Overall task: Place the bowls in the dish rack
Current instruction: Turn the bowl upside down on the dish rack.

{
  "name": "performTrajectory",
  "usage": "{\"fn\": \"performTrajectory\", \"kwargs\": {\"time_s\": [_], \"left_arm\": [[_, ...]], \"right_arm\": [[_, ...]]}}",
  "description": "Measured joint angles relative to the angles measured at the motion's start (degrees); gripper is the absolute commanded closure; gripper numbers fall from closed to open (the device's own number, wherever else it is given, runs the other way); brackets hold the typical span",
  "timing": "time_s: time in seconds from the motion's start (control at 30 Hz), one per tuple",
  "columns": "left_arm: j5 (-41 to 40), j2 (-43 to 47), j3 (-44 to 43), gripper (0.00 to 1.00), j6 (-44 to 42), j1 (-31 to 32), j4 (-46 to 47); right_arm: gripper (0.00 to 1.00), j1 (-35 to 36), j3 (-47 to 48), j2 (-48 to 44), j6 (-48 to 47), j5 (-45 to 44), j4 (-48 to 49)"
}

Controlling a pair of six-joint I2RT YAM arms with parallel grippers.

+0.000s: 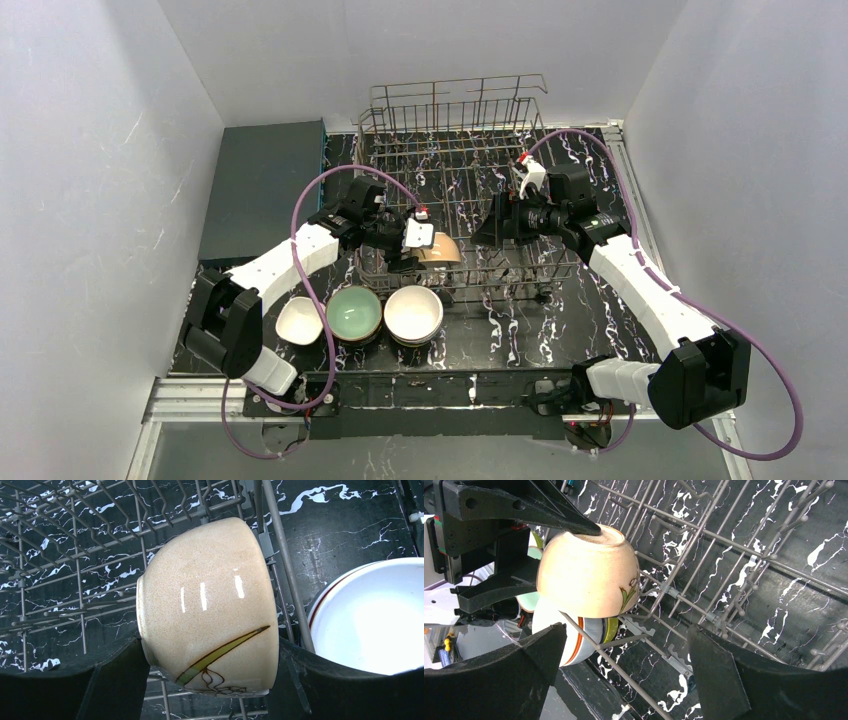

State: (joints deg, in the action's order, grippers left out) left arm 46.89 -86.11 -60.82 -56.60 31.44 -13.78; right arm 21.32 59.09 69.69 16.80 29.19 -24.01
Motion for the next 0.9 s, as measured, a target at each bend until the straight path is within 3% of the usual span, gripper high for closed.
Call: {"fn": "performTrajectory", "kwargs": {"time_s": [0.07,0.13,0.17,0.9], "left_arm": [[-0.2,0.1,0.0,0.36,0.0,0.0,0.0],[-0.5,0.3,0.0,0.05,0.0,0.1,-0.1],[-0.7,0.5,0.0,0.02,0.0,0.1,0.1],[-1.2,3.3,0.3,0.07,-0.4,-0.1,2.8]], "right_arm": [[0.01,0.0,0.0,0.0,0.1,0.3,0.0],[0.01,0.0,0.0,0.0,0.2,0.8,0.1],[0.01,0.0,0.0,0.0,0.2,1.0,0.1],[0.03,0.3,0.0,1.3,1.4,6.9,2.3]]}}
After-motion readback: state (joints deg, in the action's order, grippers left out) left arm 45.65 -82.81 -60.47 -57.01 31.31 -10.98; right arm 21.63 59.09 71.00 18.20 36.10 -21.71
